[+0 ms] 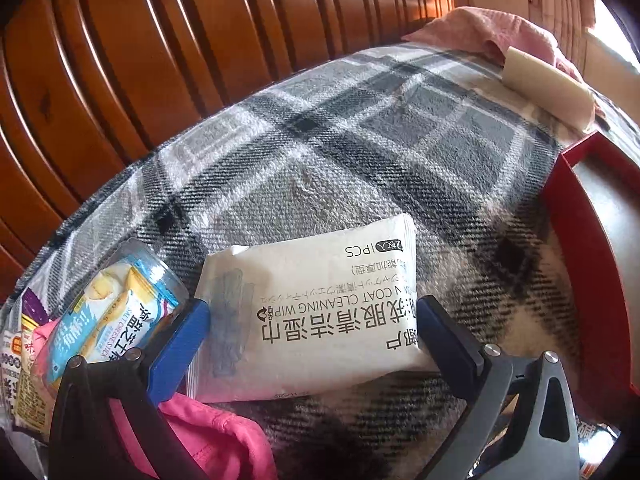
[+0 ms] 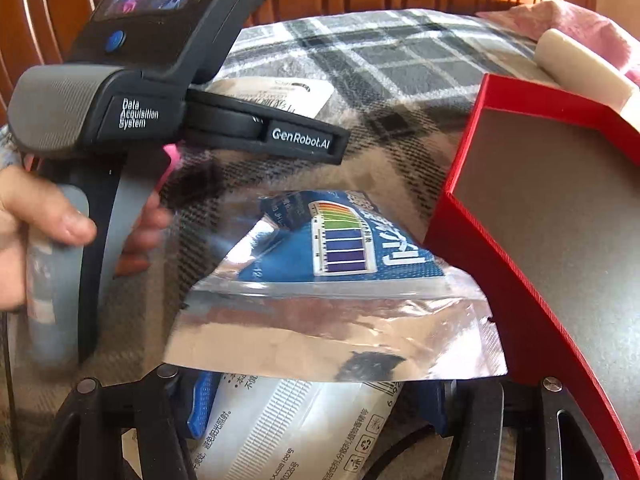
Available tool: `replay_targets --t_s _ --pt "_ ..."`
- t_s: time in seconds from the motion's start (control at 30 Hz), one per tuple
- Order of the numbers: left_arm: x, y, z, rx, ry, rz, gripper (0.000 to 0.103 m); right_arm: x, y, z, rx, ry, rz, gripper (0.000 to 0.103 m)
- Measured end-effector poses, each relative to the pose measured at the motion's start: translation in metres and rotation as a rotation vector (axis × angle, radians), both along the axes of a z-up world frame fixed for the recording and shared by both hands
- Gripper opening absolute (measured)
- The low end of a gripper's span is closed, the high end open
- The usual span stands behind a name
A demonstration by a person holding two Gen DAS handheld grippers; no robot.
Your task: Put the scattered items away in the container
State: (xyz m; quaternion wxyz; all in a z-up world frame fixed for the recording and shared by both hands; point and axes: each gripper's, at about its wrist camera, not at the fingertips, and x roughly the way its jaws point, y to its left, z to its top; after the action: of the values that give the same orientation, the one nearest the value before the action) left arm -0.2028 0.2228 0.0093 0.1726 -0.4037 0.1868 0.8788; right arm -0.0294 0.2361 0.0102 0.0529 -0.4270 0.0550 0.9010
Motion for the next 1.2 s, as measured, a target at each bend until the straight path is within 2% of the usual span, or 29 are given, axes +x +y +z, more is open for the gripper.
replay_targets --t_s 0.07,0.13,0.17,0.2,0.27,0.3,0.4,0.47,0.6,0.87,1.03,1.2 --pt "0.000 0.003 0.000 -0.015 0.027 0.072 0.102 -0.001 0.000 0.001 0.001 -0.002 0.003 0.066" --pt "0.004 0.010 0.002 -0.031 0.066 0.065 0.090 -0.003 0.002 0.002 -0.006 0.003 0.001 0.066" --pt "0.010 0.015 0.004 -0.054 0.096 0.048 0.079 -0.004 0.003 0.002 -0.017 0.005 -0.003 0.066" --pt "0.017 0.022 0.005 -0.098 0.142 0.028 0.061 -0.004 0.005 0.003 -0.027 0.008 -0.004 0.066" --pt "0.030 0.033 0.003 -0.212 0.236 -0.006 0.042 -0.004 0.010 0.006 -0.064 0.017 -0.010 0.065" --pt "0.031 0.035 0.003 -0.223 0.237 -0.012 0.042 -0.005 0.013 0.008 -0.081 0.022 -0.017 0.065" --pt "0.023 0.025 0.013 -0.131 0.169 0.019 0.041 -0.005 0.016 0.012 -0.108 0.038 -0.021 0.065" --pt "0.023 0.018 0.022 -0.100 0.160 0.036 0.038 -0.003 0.016 0.020 -0.115 0.075 -0.018 0.065" --pt "0.027 0.008 0.036 -0.089 0.175 0.037 0.029 0.005 0.016 0.038 -0.126 0.151 -0.005 0.065" --pt "0.039 -0.008 0.063 -0.055 0.201 0.058 0.019 0.010 0.011 0.056 -0.109 0.213 0.023 0.065" --pt "0.044 -0.018 0.069 -0.054 0.212 0.068 0.017 0.014 0.023 0.057 -0.112 0.213 -0.025 0.065" --pt "0.048 -0.029 0.075 -0.023 0.205 0.092 0.016 0.028 0.051 0.069 -0.151 0.277 -0.107 0.065"
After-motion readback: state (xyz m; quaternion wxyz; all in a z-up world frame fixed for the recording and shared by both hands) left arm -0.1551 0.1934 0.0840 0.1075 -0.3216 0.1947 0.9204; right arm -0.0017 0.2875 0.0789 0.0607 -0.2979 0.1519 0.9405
